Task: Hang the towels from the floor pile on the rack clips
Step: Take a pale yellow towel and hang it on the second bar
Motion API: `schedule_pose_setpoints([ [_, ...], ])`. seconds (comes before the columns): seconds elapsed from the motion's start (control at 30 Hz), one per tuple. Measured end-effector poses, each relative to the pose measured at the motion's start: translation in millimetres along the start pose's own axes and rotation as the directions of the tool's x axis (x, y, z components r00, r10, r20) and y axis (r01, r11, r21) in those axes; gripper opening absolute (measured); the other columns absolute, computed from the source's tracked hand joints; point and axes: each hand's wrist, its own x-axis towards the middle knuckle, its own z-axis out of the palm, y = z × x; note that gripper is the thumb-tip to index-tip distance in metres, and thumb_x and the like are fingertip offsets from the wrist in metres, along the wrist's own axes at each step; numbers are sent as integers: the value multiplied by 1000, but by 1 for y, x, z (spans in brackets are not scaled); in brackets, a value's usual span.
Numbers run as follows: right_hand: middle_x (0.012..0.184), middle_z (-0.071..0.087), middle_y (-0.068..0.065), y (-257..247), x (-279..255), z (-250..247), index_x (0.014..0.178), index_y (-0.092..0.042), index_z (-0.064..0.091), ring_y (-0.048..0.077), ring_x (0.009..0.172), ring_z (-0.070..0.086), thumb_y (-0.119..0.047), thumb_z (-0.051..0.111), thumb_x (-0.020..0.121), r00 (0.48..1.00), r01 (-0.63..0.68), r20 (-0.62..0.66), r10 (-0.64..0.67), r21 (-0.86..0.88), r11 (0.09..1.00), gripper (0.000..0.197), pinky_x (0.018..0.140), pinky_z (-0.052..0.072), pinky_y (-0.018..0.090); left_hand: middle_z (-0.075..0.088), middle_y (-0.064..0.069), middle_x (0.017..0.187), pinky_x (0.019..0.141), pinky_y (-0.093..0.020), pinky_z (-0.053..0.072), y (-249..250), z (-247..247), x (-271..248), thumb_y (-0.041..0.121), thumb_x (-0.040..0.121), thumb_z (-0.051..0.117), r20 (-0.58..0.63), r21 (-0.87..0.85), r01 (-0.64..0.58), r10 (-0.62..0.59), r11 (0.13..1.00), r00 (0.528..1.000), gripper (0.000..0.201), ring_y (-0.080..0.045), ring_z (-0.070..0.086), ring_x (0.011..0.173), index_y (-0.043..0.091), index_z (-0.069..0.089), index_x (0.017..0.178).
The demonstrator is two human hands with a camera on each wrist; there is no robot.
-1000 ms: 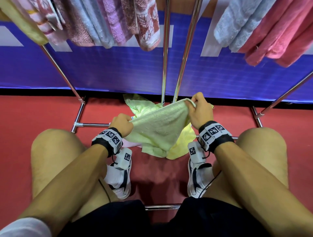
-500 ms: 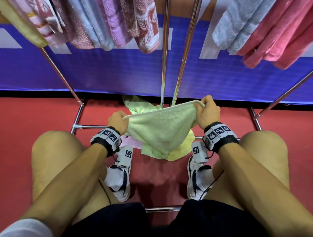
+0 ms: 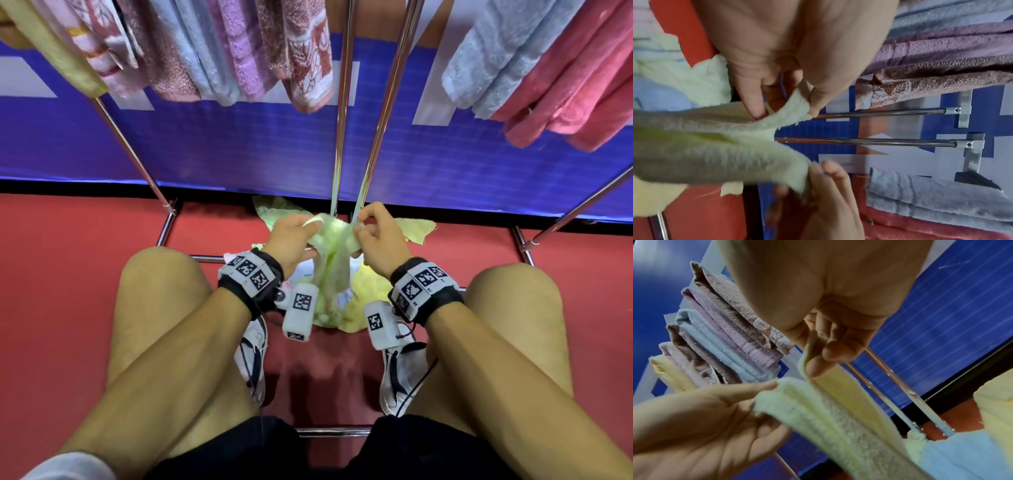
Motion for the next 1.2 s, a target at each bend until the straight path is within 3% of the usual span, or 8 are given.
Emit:
schedule_pose_setpoints([
  [0.13, 56, 58, 0, -10, 3, 10, 79, -20, 58, 26, 50, 64, 1, 45, 80, 1000, -7, 29, 5, 89, 996, 24, 51, 47, 28, 66, -14, 96, 92, -44, 52, 3, 21, -9, -3, 94, 56, 105, -51, -22, 28, 998, 994, 17, -24, 63, 84, 8, 65, 102],
  [0.23, 68, 63, 22, -12, 6, 8, 80, -19, 65, 33, 55, 65, -2, 45, 65, 999, -39, 10, 38, 160, 986, 30, 55, 54, 38, 69, -16, 102, 88, -38, 56, 7, 20, -10, -10, 90, 58, 107, -74, -81, 89, 994, 990, 28, -24, 68, 87, 1, 63, 115],
  [0.3, 75, 63, 31, -12, 5, 6, 83, -21, 66, 37, 63, 68, 0, 49, 65, 1000, -21, 23, 18, 152, 988, 33, 62, 58, 42, 71, -15, 95, 81, -32, 59, 9, 16, -11, -12, 88, 59, 65, -96, -127, 133, 987, 989, 24, -21, 70, 81, 1, 65, 107],
  [0.43, 67, 70, 9, -7, -1, 3, 86, -19, 68, 17, 64, 71, 7, 57, 84, 997, 7, 79, -16, 118, 993, 28, 62, 57, 30, 74, -10, 81, 69, -26, 58, 6, 11, -13, -7, 87, 64, 29, -68, -159, 162, 985, 986, 15, -16, 71, 72, 7, 69, 92],
  [0.63, 67, 72, 11, 1, 0, 2, 86, -15, 70, 24, 67, 72, -3, 67, 87, 992, -27, 125, 17, 81, 996, 12, 64, 58, 33, 70, 2, 66, 67, -26, 58, -1, 12, -16, 5, 92, 65, 20, 0, -177, 177, 984, 984, 9, -11, 67, 62, 9, 66, 84],
  [0.87, 70, 73, 11, 3, 0, -1, 85, -10, 72, 25, 72, 73, -13, 68, 89, 976, -29, 216, 22, 33, 999, 7, 69, 60, 36, 72, -1, 70, 67, -23, 57, -4, 11, -17, 1, 90, 66, 30, 52, -231, 230, 971, 973, 14, -11, 70, 66, 11, 71, 81],
  [1.03, 70, 72, 9, 1, 2, 1, 79, -13, 70, 17, 62, 68, -16, 67, 91, 990, 19, 137, -26, 49, 999, 13, 56, 53, 26, 72, -11, 81, 67, -19, 56, -3, 15, -20, 3, 94, 61, 83, 52, -235, 230, 971, 970, 13, -11, 72, 69, -4, 70, 99],
  [1.2, 70, 73, 6, 4, 4, 0, 82, -7, 70, 16, 61, 70, -18, 66, 92, 992, 29, 123, -29, -1, 1000, 15, 58, 51, 19, 72, -18, 88, 71, -22, 58, -6, 17, -18, 2, 97, 56, 75, 72, -256, 251, 964, 965, 17, -15, 72, 73, -7, 69, 103],
])
